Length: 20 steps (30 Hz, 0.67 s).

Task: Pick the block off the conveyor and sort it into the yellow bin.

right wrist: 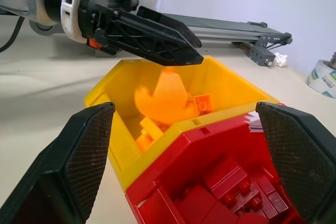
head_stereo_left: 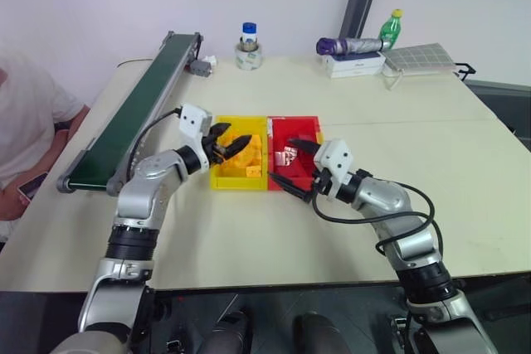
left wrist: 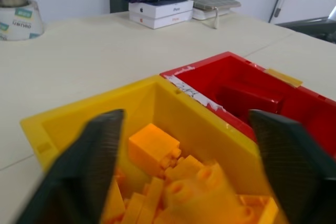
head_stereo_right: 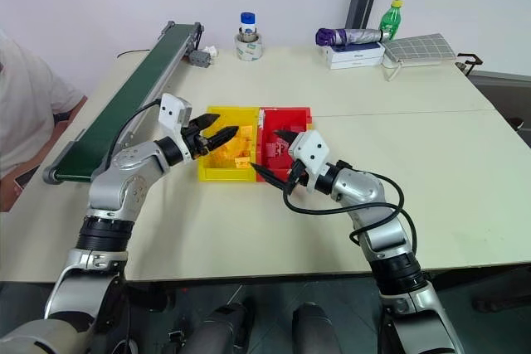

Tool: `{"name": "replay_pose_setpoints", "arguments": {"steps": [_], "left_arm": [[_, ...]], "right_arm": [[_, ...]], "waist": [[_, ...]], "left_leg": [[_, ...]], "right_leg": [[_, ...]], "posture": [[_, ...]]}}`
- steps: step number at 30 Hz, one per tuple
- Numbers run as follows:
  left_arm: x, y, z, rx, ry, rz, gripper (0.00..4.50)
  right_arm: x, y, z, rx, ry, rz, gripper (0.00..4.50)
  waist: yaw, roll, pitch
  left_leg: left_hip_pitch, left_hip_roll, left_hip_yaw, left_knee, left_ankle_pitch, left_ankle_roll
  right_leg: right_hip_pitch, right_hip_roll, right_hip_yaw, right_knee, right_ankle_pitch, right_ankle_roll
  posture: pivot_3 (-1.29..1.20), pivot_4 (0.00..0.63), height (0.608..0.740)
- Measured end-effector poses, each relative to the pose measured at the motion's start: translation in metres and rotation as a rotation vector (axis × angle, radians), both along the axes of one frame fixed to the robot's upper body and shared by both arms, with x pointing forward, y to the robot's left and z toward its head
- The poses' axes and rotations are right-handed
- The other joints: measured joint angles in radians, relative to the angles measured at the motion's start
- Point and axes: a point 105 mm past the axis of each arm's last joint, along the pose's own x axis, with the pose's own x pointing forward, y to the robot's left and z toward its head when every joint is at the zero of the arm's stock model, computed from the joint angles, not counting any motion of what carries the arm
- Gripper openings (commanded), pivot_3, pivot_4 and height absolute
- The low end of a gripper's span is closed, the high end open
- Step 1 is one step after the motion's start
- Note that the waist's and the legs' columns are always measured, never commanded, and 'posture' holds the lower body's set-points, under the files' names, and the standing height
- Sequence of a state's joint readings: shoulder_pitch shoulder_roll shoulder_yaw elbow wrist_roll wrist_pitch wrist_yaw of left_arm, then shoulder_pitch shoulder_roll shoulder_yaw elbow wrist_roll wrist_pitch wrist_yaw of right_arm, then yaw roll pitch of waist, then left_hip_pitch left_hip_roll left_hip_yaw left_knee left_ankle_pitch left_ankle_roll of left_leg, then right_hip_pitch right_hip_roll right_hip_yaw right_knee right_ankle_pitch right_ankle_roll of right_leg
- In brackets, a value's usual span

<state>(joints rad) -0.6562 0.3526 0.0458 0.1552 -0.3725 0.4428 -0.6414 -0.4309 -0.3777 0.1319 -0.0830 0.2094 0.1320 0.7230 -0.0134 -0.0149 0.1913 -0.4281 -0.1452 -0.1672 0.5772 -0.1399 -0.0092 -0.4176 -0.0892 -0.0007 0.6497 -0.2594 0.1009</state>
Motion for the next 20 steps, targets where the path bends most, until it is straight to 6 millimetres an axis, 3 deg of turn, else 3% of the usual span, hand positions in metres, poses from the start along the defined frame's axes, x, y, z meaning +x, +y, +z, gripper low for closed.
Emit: {"name": "replay_pose_setpoints", "arguments": {"steps": [4,10,16,18,20], "left_arm": [[-0.002,0.007,0.007,-0.007,-0.022,0.005,4.45],[-0.022,0.061,0.022,0.020,-0.068,0.064,4.45],[-0.047,0.090,0.046,0.028,-0.141,0.069,4.45],[-0.053,0.098,0.044,0.058,-0.140,0.087,4.45],[-0.059,0.104,0.028,0.073,-0.095,0.091,4.45]], "right_arm": [[0.000,0.000,0.000,0.001,0.001,-0.003,4.50],[-0.002,-0.004,-0.006,-0.004,0.016,-0.014,4.50],[-0.002,-0.001,-0.003,-0.004,0.009,0.002,4.50],[-0.002,-0.001,-0.003,-0.007,0.007,0.006,4.50],[-0.003,0.000,-0.002,-0.008,0.004,0.011,4.50]], "waist": [[-0.001,0.000,0.000],[-0.004,0.000,0.000],[0.001,0.000,0.000],[0.000,0.001,0.000],[0.000,0.001,0.000]], "left_leg": [[0.000,0.000,0.000,0.000,0.000,0.000],[0.000,0.001,0.000,-0.001,0.000,0.000],[0.000,0.001,0.001,0.000,-0.001,-0.002],[0.000,0.001,0.001,-0.001,-0.001,-0.002],[0.000,0.001,0.001,-0.001,-0.001,-0.002]], "right_leg": [[0.000,0.000,0.000,0.000,0.000,0.000],[-0.002,0.001,0.001,0.000,0.000,0.000],[0.000,0.001,0.001,-0.001,-0.002,-0.005],[0.000,0.001,0.002,-0.001,-0.002,-0.005],[-0.001,0.001,0.002,-0.001,-0.002,-0.005]], "posture": [[0.00,0.150,0.740],[0.00,0.150,0.740],[0.00,0.150,0.740],[0.00,0.150,0.740],[0.00,0.150,0.740]]}}
